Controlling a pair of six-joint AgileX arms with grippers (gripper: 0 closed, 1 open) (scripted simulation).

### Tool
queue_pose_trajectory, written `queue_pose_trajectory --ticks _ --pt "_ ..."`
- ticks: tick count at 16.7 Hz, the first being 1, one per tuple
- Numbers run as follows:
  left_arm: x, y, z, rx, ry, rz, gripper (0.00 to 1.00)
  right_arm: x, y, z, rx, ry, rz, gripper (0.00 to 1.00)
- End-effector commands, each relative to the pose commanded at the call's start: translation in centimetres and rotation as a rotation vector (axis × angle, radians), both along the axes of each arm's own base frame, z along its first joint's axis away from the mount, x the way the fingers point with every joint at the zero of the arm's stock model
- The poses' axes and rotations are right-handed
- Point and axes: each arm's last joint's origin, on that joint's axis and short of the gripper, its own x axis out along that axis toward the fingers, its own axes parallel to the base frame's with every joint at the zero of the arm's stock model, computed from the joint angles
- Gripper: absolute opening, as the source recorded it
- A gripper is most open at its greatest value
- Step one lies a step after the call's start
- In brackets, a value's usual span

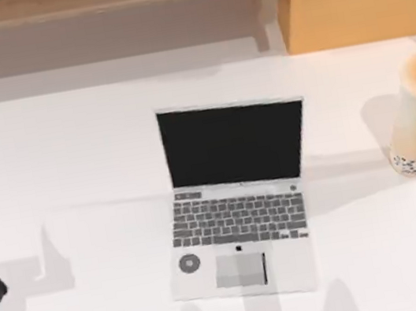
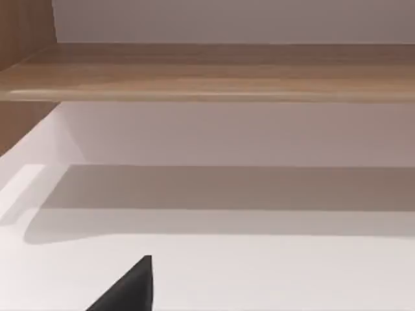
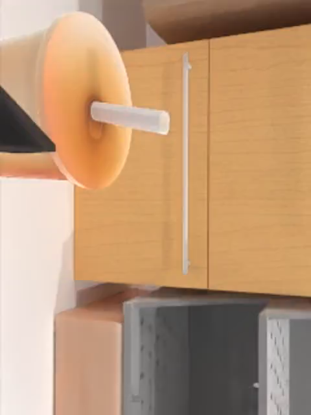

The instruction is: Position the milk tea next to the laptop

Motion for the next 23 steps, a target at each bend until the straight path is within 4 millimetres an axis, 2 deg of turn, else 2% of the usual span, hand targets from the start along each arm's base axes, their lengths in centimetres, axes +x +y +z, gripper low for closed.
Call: queue_pose_trajectory --ticks 5,9,16,23 --pt "0.0 0.0 0.0 0.000 0.000 0.000 1.00 0.4 0.4 0.2 0.012 0.000 -0.001 1.00" --pt "0.0 0.0 0.0 0.000 0.000 0.000 1.00 1.7 1.7 0.2 0.036 0.034 -0.004 1.00" --pt "0.0 0.0 0.0 0.000 0.000 0.000 1.00 4.2 5.5 -2.2 0.012 0.177 -0.011 1.00" --pt "0.0 0.0 0.0 0.000 0.000 0.000 1.00 4.3 8.4 -3.9 -0.009 0.203 -0.017 1.00"
